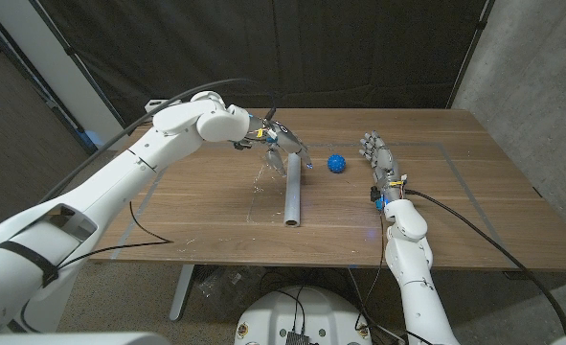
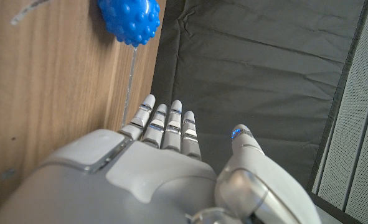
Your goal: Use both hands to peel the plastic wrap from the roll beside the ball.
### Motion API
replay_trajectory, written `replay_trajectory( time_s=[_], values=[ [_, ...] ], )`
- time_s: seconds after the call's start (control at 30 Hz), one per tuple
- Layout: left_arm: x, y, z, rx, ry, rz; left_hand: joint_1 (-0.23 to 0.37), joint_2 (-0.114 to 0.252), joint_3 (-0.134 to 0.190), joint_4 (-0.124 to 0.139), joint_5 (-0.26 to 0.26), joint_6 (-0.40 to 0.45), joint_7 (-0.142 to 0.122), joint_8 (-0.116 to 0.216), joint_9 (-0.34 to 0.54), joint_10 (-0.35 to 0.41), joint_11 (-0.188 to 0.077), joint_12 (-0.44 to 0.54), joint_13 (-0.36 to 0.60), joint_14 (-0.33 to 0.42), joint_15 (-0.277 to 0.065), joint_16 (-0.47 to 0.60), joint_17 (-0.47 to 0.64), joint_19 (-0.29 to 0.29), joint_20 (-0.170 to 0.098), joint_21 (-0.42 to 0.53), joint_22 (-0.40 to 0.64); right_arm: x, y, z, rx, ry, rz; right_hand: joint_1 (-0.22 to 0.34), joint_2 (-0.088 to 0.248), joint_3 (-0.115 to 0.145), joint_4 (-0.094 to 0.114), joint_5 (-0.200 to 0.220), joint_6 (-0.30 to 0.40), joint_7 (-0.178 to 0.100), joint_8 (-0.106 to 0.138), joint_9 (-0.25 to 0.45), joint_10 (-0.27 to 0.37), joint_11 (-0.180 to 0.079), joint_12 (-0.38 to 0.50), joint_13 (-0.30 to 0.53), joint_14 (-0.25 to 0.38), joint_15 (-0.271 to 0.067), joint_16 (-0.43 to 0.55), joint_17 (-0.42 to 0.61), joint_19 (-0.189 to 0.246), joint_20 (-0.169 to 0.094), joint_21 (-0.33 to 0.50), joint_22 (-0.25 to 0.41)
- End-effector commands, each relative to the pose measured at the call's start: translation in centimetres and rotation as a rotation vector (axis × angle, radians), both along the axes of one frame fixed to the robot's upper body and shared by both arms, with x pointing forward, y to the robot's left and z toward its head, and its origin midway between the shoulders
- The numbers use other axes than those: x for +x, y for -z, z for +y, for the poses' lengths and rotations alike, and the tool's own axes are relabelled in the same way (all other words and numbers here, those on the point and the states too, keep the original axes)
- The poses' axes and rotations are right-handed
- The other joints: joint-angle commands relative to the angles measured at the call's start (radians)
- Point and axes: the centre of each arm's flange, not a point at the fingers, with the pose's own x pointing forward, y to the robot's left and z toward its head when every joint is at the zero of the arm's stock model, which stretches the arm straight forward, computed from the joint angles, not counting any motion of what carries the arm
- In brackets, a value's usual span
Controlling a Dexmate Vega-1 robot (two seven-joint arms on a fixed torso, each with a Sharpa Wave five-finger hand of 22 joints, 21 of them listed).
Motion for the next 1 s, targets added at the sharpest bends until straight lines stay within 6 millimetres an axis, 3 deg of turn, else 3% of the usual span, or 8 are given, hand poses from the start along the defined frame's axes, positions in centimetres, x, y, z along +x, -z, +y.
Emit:
replay_trajectory(
  time_s=[0.03, 0.23, 1.0],
  values=[
    [0.4, 2.0, -0.9, 0.055, -0.004, -0.07, -0.015, 0.0, -0.013, 0.008, -0.004, -0.011, 0.003, -0.002, 0.006, -0.007, -0.001, -0.002, 0.007, -0.008, -0.08, -0.004, 0.006, 0.002, 0.017, -0.004, 0.002, -0.2, 0.3, 0.2, 0.003, 0.002, 0.003, -0.008, 0.002, 0.008, 0.0, 0.004, 0.008, -0.003, 0.006, 0.005, 0.008, 0.002, 0.005, 0.001, 0.007, -0.002, 0.0, 0.002, 0.011, 0.002, -0.002, 0.005],
    [1.3, 2.8, -0.7, 0.065, -0.022, -0.062, -0.026, -0.002, -0.021, 0.015, -0.006, -0.006, 0.004, 0.001, 0.007, -0.004, 0.003, 0.001, 0.008, -0.004, -0.08, 0.0, 0.007, 0.009, 0.029, -0.003, 0.002, -0.3, 0.5, 0.2, 0.005, 0.001, 0.007, -0.011, 0.002, 0.007, 0.002, 0.004, 0.008, -0.003, 0.006, 0.005, 0.008, 0.003, 0.005, 0.001, 0.007, -0.001, 0.0, 0.002, 0.013, 0.001, -0.003, 0.005],
    [3.0, 5.4, -1.1, 0.129, -0.018, -0.098, -0.018, 0.005, -0.025, 0.013, -0.003, 0.011, 0.001, 0.009, 0.008, 0.009, 0.0, 0.008, 0.01, 0.004, -0.085, 0.003, 0.007, 0.025, 0.033, 0.0, 0.003, -0.2, 0.8, 0.0, 0.01, 0.0, 0.017, -0.015, 0.001, 0.009, 0.003, 0.004, 0.01, -0.004, 0.006, 0.005, 0.014, 0.006, 0.006, 0.001, 0.012, 0.001, 0.0, 0.002, 0.015, 0.003, -0.008, 0.006]
  ],
)
